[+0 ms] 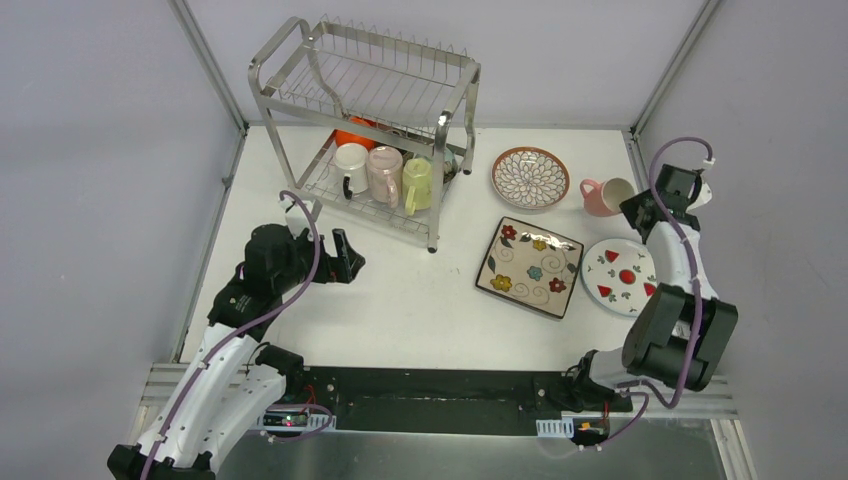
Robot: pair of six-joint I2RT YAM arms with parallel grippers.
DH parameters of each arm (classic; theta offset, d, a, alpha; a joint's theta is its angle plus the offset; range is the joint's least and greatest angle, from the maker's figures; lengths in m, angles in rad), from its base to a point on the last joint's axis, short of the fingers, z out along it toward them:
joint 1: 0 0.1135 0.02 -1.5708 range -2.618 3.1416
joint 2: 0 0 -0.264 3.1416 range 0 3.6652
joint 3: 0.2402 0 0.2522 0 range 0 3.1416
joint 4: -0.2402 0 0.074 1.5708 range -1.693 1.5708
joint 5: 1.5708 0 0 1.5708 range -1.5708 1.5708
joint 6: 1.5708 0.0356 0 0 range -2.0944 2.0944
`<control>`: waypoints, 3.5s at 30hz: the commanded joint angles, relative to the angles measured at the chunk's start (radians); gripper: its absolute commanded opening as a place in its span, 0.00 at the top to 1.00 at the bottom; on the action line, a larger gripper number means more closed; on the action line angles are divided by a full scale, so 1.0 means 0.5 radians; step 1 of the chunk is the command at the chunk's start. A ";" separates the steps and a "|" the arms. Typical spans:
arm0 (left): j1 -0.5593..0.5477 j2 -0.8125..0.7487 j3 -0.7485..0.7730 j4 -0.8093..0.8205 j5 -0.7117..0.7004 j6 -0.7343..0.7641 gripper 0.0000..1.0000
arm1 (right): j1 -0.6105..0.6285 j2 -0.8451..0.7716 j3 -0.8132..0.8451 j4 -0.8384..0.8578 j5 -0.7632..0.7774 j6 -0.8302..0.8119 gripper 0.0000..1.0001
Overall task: Load the mixed dishes into the dish rack
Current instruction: Pick up the cup at the corner of the board, then turn the cup upside down in the dish rack.
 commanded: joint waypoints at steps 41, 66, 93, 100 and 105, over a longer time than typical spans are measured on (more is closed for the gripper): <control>-0.031 0.321 -0.004 0.351 0.957 -1.394 0.20 | 1.814 -1.536 -0.827 -0.047 -0.027 0.450 1.00; -0.031 0.347 -0.547 1.315 1.410 -2.512 0.28 | 2.853 -0.943 -0.915 1.626 0.755 -0.142 1.00; -0.031 0.203 -0.663 1.859 1.367 -2.949 0.46 | 2.947 -0.553 -1.160 2.862 0.623 -0.447 1.00; -0.031 0.141 -0.665 2.031 1.318 -3.104 0.53 | 2.949 -0.519 -1.214 3.066 0.488 -0.413 1.00; -0.031 0.067 -0.659 2.152 1.268 -3.199 0.57 | 2.947 -0.460 -1.215 3.080 0.381 -0.375 1.00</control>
